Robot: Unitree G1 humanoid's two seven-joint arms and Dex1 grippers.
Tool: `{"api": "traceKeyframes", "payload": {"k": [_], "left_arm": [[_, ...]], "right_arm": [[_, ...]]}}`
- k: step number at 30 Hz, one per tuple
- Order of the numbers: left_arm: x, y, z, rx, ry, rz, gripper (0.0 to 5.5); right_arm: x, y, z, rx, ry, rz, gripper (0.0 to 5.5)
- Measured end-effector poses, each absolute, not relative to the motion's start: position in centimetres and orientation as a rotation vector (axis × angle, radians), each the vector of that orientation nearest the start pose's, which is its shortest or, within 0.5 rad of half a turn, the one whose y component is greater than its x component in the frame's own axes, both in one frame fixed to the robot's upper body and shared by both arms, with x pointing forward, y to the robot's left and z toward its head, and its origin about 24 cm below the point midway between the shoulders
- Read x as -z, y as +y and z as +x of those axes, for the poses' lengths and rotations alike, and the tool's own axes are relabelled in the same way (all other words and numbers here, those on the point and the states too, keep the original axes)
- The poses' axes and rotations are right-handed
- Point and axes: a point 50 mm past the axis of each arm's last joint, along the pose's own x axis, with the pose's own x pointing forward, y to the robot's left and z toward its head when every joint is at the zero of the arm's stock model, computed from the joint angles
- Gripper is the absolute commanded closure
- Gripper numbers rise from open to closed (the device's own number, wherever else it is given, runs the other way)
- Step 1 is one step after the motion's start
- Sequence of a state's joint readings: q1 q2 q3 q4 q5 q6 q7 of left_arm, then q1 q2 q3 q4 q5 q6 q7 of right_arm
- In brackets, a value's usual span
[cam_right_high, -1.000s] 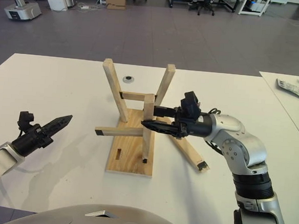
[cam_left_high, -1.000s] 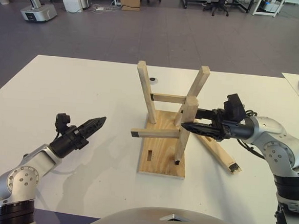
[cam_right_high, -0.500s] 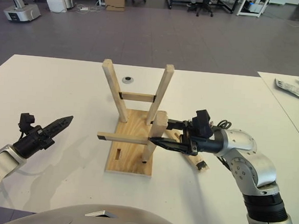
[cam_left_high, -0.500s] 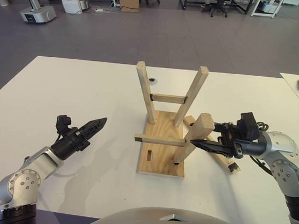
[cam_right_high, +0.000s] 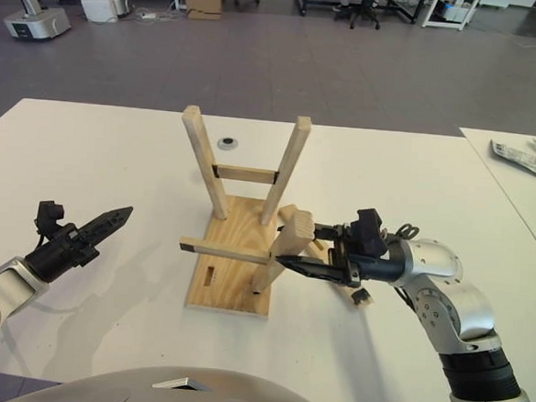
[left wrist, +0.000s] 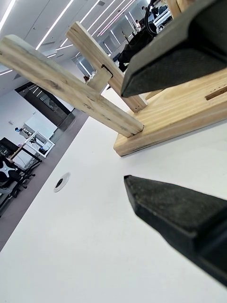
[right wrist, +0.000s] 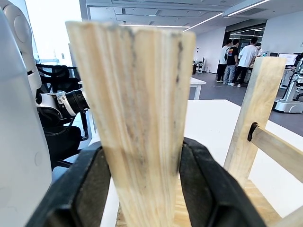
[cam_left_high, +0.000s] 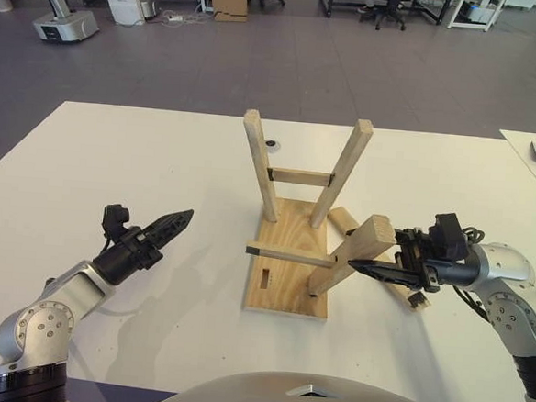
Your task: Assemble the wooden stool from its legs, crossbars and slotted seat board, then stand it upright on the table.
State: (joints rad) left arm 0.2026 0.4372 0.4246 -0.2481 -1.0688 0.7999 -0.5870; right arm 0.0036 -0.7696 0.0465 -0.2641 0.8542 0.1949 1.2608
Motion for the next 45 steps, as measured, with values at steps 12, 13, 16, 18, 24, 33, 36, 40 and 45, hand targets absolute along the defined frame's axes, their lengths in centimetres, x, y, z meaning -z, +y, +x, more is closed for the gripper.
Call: {"api": "traceKeyframes", "payload": {"k": [12,13,16,18,24,33,36,40,45], "left_arm": [[-5.9,21.7,17.4,0.543,0.302,-0.769,2.46],[-5.8,21.5,17.2,0.539,0.303,-0.778,2.46],[-5.3,21.2,16.4,0.505,0.3,-0.793,2.46],[-4.9,20.8,15.9,0.483,0.302,-0.793,2.46],[-2.4,19.6,15.1,0.292,0.306,-0.693,2.46],[-1.6,18.2,15.2,0.028,0.238,-0.752,2.46],[-1.4,17.8,15.6,-0.072,0.275,-0.708,2.46],[-1.4,17.7,15.9,-0.086,0.261,-0.716,2.46],[-2.8,20.4,16.5,-0.03,0.103,-0.761,2.46]], "right_arm": [[-5.4,-22.2,21.8,-1.218,0.608,-0.217,1.41],[-5.5,-22.4,22.1,-1.21,0.601,-0.237,1.17],[-6.4,-22.9,22.7,-1.171,0.56,-0.245,1.17],[-7.2,-23.4,23.4,-1.101,0.547,-0.207,1.17],[-5.6,-24.9,23.1,-0.843,0.686,-0.205,1.38],[-5.7,-25.8,21.2,-0.816,0.872,-0.276,2.96],[-5.8,-26.4,21.4,-0.763,0.879,-0.305,3.39],[-5.5,-26.3,22.0,-0.702,0.836,-0.294,3.43],[-7.0,-26.8,25.9,-0.497,0.635,-0.166,3.43]]}}
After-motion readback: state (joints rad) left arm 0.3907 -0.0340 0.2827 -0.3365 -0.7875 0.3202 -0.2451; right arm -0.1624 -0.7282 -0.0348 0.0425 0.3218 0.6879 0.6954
